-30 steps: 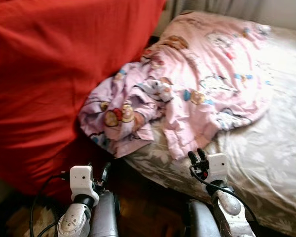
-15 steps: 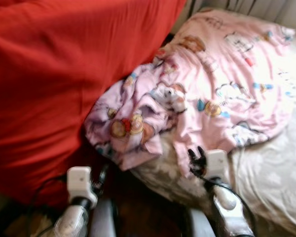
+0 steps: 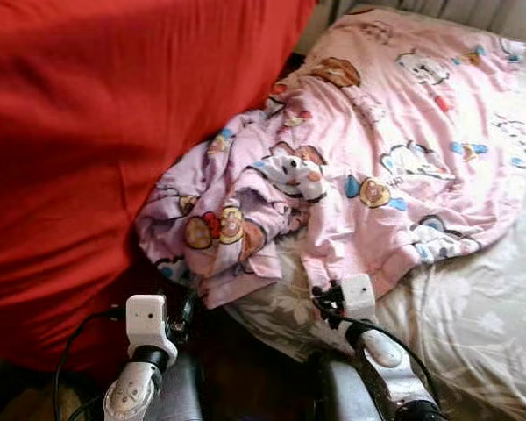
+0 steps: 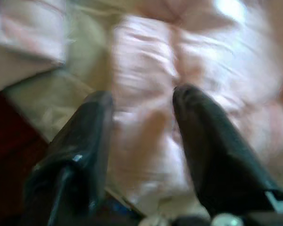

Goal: Clean up the room

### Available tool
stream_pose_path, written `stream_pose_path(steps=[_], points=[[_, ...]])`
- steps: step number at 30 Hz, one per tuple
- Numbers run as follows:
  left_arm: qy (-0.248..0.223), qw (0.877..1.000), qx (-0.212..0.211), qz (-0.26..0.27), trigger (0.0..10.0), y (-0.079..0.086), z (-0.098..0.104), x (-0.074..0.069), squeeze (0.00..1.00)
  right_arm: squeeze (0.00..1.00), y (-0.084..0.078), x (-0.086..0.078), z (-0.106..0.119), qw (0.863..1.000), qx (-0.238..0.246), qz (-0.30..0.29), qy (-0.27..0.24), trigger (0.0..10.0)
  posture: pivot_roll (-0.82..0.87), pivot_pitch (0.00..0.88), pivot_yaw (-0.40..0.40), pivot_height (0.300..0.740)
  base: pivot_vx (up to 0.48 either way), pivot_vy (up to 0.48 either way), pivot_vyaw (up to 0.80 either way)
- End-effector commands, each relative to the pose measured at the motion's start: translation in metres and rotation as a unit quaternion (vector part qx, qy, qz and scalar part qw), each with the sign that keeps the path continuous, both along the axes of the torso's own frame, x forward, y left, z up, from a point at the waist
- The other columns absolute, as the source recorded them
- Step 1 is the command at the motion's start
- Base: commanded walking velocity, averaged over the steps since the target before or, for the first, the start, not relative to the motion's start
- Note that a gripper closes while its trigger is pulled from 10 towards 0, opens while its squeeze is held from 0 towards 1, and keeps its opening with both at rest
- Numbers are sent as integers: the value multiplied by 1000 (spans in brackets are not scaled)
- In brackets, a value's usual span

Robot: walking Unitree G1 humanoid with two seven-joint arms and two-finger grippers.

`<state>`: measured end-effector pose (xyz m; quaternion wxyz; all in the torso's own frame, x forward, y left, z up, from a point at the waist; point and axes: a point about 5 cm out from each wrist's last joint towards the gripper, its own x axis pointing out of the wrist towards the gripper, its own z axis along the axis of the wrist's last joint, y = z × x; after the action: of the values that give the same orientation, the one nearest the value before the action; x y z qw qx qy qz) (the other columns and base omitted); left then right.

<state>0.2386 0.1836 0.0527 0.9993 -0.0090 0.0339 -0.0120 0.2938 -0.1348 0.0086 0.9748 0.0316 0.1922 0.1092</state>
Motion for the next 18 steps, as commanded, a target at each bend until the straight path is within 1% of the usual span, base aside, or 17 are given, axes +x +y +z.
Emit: stream_pose_path(steps=[1,7,10,11,12,14,15,16,18], points=[[7,1000,10,1,10000,1,-1,-3,0,1000,-2,-1,-6,999,32,-32,28,10000,73,209,-48,576,0,0,0],[8,1000,10,3,10000,3,-1,-6,0,1000,2,8,1,999,20,-14,23,10000,76,219,-51,576,0,0,0],[10,1000,10,4,10000,3,-1,-7,0,1000,3,10,4,999,-35,27,5,10000,74,221,-51,576,0,0,0],[11,1000,10,4,10000,3,-2,-7,0,1000,5,9,3,996,-71,56,-2,10000,74,222,-51,576,0,0,0],[11,1000,9,4,10000,3,-2,-7,0,1000,5,8,3,994,-81,68,-4,10000,71,223,-52,576,0,0,0],[11,1000,9,3,10000,2,-2,-7,0,1000,5,7,2,994,-82,74,-3,10000,70,224,-52,576,0,0,0],[12,1000,8,3,10000,2,-2,-7,0,420,5,5,0,992,-95,82,2,10000,70,224,-52,576,0,0,0],[12,1000,8,3,10000,2,-2,-7,0,0,4,4,-1,991,-104,82,2,10000,70,224,-52,576,0,0,0],[13,1000,7,2,10000,1,-3,-7,0,0,2,4,-3,991,-113,77,6,10000,65,223,-52,576,0,0,0]])
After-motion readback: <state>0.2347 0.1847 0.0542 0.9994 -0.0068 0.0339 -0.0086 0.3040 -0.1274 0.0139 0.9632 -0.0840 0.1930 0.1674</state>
